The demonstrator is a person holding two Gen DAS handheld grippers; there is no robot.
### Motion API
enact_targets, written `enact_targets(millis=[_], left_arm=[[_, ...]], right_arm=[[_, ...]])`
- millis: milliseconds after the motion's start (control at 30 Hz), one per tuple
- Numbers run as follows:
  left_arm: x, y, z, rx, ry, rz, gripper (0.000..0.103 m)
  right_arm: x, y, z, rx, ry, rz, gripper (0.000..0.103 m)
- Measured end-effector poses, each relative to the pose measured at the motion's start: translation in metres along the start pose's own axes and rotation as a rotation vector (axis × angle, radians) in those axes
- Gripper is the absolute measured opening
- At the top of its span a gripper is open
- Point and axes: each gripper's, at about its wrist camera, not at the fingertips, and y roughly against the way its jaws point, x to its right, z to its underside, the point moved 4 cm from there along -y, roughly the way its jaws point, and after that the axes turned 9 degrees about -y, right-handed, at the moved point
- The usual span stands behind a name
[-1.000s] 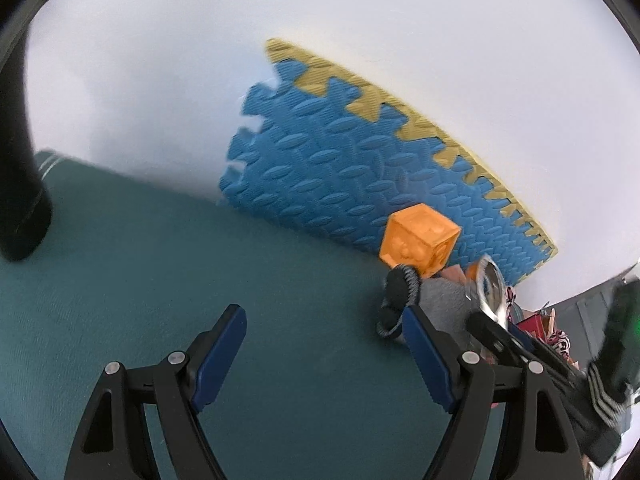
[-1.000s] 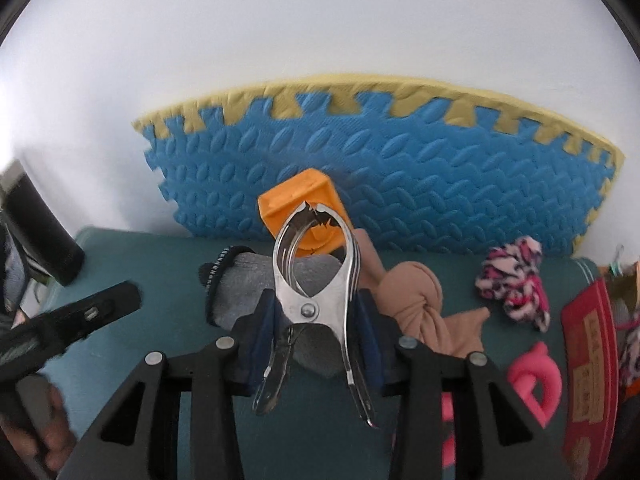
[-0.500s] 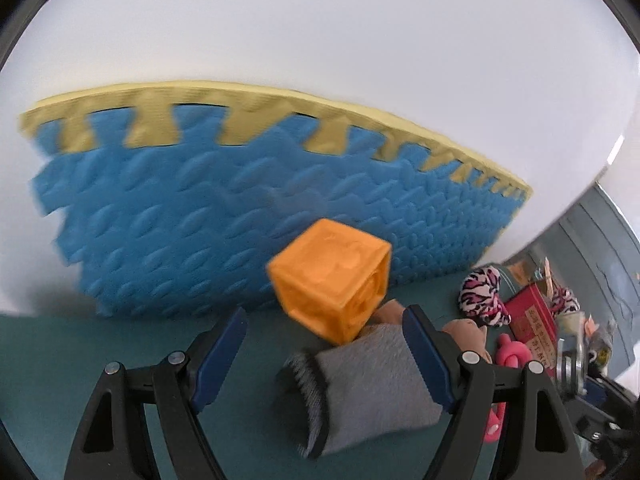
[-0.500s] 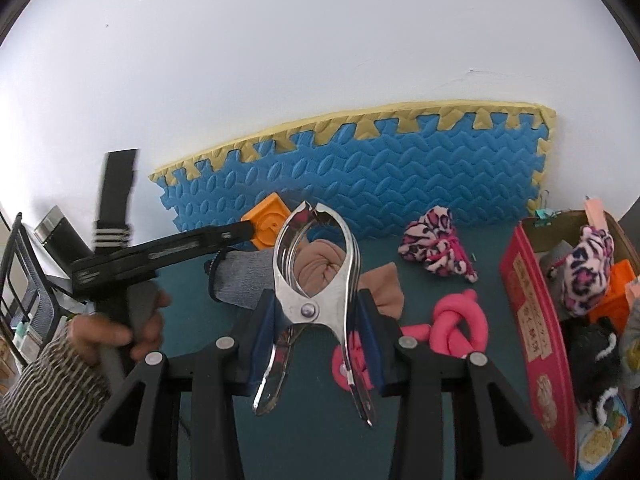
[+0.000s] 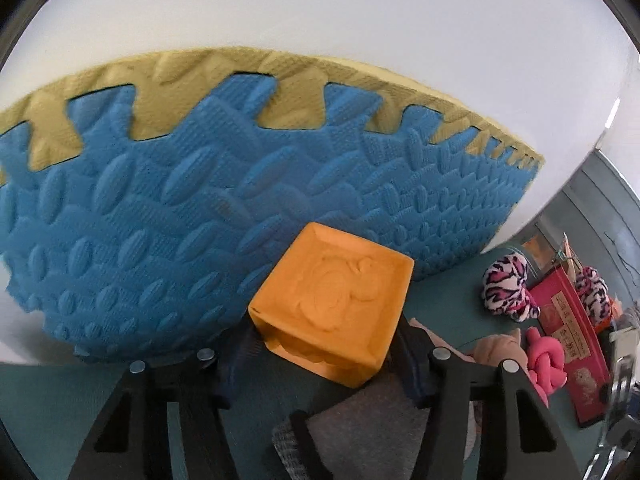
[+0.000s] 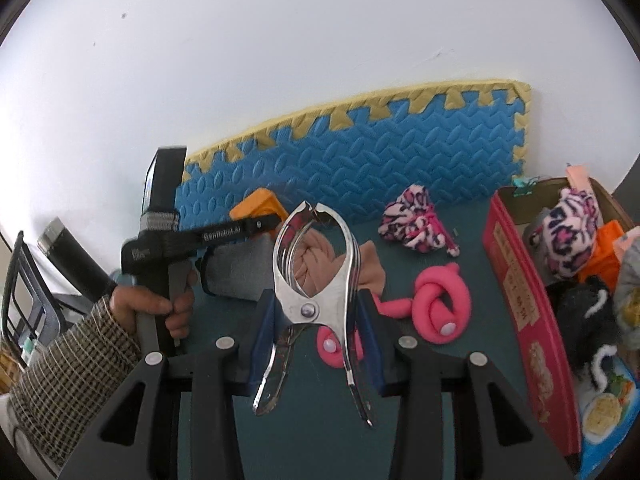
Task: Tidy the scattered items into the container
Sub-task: 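Grasp the orange cube with the left tool while the right tool holds the clip, then carry the clip into the tin and open the right tool while the left tool holds the cube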
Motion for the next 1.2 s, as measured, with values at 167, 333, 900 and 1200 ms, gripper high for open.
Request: enact_targets(millis=[167, 333, 900, 1200], left_arm=[[0.003, 0.030, -0.003, 0.059, 0.052, -0.061, 0.061], [0.019, 0.063, -0.013, 0.114, 0.067, -0.064, 0.061], [0.114, 0.105, -0.026, 0.131, 0.024, 0.058, 0.061], [0.179, 0.097, -0.040, 0.110, -0.053, 0.136, 0.061]], right_arm=[[0.011, 0.034, -0.017, 0.079, -0.021, 0.015, 0.043], [0.045, 0.085, -0.048, 0.173, -0.060, 0.079, 0.043], [0.221, 0.066, -0.118, -0.105, -0.173, 0.252, 0.043], [0.249, 0.057, -0.107, -0.152, -0.231, 0.169, 0.068]])
